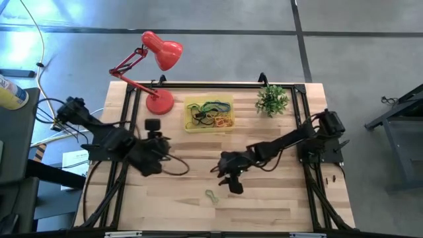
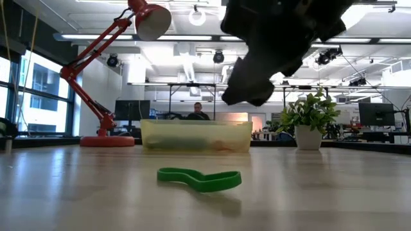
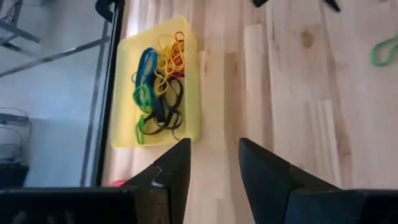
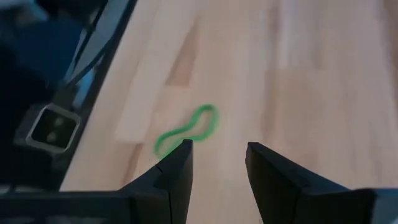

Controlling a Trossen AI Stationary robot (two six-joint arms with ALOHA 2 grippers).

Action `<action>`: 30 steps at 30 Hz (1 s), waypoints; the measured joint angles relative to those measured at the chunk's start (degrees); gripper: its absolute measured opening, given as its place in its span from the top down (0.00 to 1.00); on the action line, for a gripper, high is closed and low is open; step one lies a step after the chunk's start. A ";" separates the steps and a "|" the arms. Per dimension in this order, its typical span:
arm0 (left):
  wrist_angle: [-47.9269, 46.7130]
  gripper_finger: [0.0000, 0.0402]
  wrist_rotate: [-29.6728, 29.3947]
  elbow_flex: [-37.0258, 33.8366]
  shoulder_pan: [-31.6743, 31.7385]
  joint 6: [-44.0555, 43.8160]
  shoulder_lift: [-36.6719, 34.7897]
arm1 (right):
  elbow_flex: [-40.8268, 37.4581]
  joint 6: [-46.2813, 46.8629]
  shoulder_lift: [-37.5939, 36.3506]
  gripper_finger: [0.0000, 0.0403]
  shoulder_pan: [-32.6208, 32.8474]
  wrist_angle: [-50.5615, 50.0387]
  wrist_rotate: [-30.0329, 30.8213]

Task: Pick and place rubber bands into bin
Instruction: Put the green rubber band into the yellow container

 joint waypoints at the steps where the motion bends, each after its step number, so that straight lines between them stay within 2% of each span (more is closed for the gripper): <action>1: 1.22 0.69 -0.75 -2.73 -1.17 -1.30 -1.78 | 1.87 -1.23 0.44 0.65 0.45 -2.41 -0.59; 6: 5.61 0.69 -2.11 -13.96 -4.40 -7.40 -9.98 | 10.22 -7.73 3.16 0.65 3.22 -13.40 -0.47; 12: 7.21 0.69 -3.65 -21.23 -5.17 -10.25 -17.30 | 16.57 -10.69 7.62 0.65 5.90 -15.26 -0.69; 16: 7.11 0.69 -3.69 -22.99 -5.07 -10.15 -20.38 | 20.63 -11.58 12.33 0.65 7.88 -15.97 -0.50; 24: 7.12 0.69 -3.68 -23.27 -5.09 -7.43 -22.32 | 28.69 -9.78 21.07 0.65 9.37 -22.78 7.26; 30: 7.06 0.69 -3.68 -23.27 -5.09 -6.66 -22.31 | 32.58 -8.07 24.39 0.65 9.40 -27.39 6.10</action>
